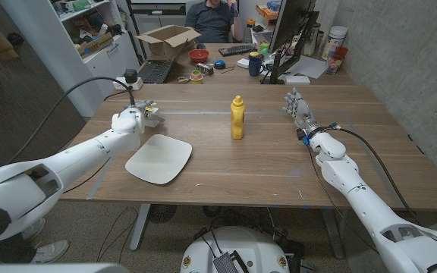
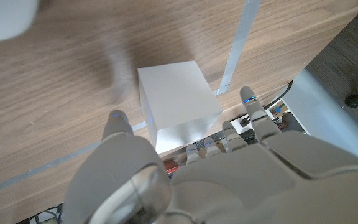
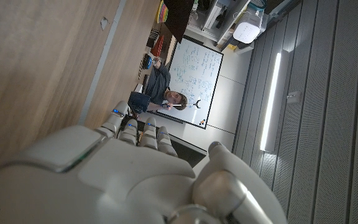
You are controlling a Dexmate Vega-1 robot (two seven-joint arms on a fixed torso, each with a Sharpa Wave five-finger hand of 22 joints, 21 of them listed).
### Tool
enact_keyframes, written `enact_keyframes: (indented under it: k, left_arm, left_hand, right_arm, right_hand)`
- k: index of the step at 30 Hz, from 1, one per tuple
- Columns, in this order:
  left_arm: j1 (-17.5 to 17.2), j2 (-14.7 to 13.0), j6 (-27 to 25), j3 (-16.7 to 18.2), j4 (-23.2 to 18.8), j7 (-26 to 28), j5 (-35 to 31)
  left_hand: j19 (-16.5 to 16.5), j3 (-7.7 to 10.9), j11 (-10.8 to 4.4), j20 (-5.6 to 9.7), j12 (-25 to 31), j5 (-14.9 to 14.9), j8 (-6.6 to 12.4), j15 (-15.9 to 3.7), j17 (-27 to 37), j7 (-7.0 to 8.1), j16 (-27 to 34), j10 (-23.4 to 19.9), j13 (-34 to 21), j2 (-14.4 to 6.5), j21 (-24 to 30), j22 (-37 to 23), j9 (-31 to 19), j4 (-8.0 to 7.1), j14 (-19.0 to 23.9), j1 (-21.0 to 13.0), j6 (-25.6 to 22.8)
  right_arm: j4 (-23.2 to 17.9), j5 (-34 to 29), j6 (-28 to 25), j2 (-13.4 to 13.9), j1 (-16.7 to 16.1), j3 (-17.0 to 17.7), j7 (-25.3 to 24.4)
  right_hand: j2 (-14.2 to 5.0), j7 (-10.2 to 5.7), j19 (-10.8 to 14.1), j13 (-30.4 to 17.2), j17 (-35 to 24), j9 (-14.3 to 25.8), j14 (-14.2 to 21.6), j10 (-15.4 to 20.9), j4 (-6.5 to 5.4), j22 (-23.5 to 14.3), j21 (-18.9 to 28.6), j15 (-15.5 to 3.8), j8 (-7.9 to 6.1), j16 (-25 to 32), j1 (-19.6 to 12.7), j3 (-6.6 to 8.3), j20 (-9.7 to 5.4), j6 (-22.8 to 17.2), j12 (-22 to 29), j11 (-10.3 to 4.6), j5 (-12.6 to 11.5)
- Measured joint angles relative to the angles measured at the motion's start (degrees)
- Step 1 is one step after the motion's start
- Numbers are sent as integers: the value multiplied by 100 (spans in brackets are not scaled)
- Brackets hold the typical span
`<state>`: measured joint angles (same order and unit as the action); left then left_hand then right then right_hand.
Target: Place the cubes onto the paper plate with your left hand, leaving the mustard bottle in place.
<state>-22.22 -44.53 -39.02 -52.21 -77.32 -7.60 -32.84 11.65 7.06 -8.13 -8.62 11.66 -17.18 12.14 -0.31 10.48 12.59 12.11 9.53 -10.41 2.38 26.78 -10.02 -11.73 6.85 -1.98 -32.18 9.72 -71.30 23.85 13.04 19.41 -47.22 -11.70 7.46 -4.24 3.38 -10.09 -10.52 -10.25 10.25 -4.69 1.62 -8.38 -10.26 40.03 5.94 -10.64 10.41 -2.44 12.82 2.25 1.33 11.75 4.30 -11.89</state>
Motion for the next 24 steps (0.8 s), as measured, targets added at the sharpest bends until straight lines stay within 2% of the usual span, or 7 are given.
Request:
enact_keyframes:
  k: [7,10,15,17,21,23,24]
  left_arm:
    - [-28,89,51,20,154,290,-3]
    - [-45,126,66,36,221,464,-4]
    - [-63,198,106,60,340,658,-1]
    - [-65,216,117,65,375,709,3]
    - [-62,276,134,71,466,833,29]
    - [-60,279,140,71,473,873,42]
    - [-50,298,143,71,510,888,45]
  left_hand:
    - [958,169,37,387,0,0,135,-33,7,0,27,-345,0,-343,101,16,-41,166,451,-693,0]
    - [1274,326,81,546,0,36,188,-67,7,-5,43,-497,0,-567,101,16,-41,191,660,-1052,-10]
    - [1663,633,130,792,22,212,338,-151,34,-8,43,-780,0,-932,101,39,-41,249,978,-1739,-475]
    - [1819,726,127,903,44,325,433,-180,34,-15,43,-948,0,-993,100,43,-40,244,1190,-1951,-778]
    - [2227,828,146,1086,108,514,573,-172,60,-40,77,-1464,0,-963,98,37,8,208,1601,-2218,-1335]
    - [2316,861,152,1028,110,540,576,-128,60,-77,117,-1723,-9,-917,111,27,29,176,1774,-2309,-1431]
    - [2420,892,154,1054,137,557,571,-100,60,-86,138,-1855,-13,-880,129,26,40,176,1859,-2346,-1465]
  right_arm:
    - [0,-20,-15,9,5,-18,-23]
    - [-1,-28,-24,15,7,-21,-37]
    - [-14,-34,-35,26,12,-27,-52]
    - [-20,-39,-41,32,18,-31,-58]
    - [-22,-53,-48,41,30,-38,-65]
    - [-22,-55,-50,46,36,-42,-67]
    - [-23,-62,-54,48,41,-44,-70]
  right_hand:
    - [0,0,33,0,0,0,0,0,16,0,0,0,0,0,0,-16,32,0,0,0,0]
    - [0,0,32,0,0,0,0,0,16,0,-22,0,0,0,0,-16,32,0,0,0,0]
    - [0,0,32,0,0,0,0,0,-1,0,-22,-1,0,0,0,-33,32,0,0,0,0]
    - [0,0,32,0,0,0,-1,0,-1,0,-22,-1,0,0,0,-33,32,0,0,0,0]
    - [0,0,32,0,0,0,-1,0,-1,0,-22,-1,0,0,0,-33,32,0,0,0,0]
    - [0,0,32,0,0,0,-1,0,-1,0,-22,-1,0,0,0,-33,32,0,0,0,0]
    - [0,0,32,0,0,0,-1,0,8,0,-22,-1,0,0,0,-42,32,0,0,0,0]
